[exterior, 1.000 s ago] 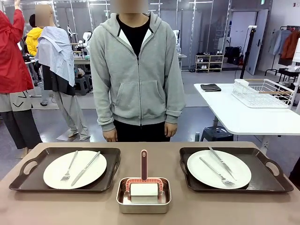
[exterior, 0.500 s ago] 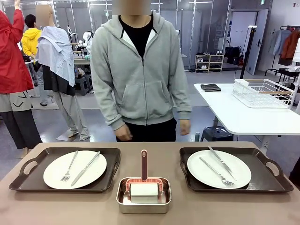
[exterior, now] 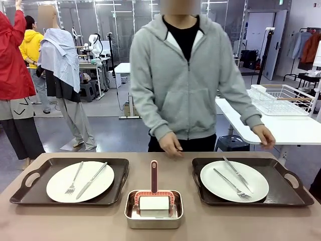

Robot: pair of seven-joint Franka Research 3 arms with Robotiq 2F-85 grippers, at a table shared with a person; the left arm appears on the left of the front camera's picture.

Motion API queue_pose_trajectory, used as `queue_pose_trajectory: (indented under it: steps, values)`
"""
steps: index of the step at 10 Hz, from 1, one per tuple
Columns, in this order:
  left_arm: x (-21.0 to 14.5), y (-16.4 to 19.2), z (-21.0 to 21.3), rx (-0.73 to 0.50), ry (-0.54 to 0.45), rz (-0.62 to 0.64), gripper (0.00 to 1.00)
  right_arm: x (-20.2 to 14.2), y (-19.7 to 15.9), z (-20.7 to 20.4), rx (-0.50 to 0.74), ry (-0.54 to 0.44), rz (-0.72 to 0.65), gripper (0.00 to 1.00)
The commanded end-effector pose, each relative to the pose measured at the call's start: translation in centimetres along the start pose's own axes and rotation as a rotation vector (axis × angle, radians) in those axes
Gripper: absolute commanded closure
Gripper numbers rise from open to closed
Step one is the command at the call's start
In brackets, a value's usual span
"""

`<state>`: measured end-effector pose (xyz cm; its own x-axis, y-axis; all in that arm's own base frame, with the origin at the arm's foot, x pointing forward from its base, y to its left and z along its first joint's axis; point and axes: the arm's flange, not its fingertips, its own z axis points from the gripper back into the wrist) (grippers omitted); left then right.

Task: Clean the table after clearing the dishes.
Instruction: When the left (or right) Handle tray is removed, use the left hand (or right hand) to clean the left (or right) side of the table with the Lint Roller.

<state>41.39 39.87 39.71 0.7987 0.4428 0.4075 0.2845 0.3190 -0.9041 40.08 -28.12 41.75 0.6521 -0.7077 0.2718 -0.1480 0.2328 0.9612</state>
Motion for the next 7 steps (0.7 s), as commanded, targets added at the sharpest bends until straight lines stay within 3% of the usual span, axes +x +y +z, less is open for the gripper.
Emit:
queue_pose_trajectory:
  steps: [1, 7]
  values:
    - [-0.06, -0.11, 0.29, 0.01, 0.003, -0.002, 0.0, -0.06, 0.38, 0.2, 0.009, 0.001, 0.002, 0.0]
    - [-0.06, -0.11, 0.29, 0.01, 0.003, -0.002, 0.0, -0.06, 0.38, 0.2, 0.009, 0.001, 0.002, 0.0]
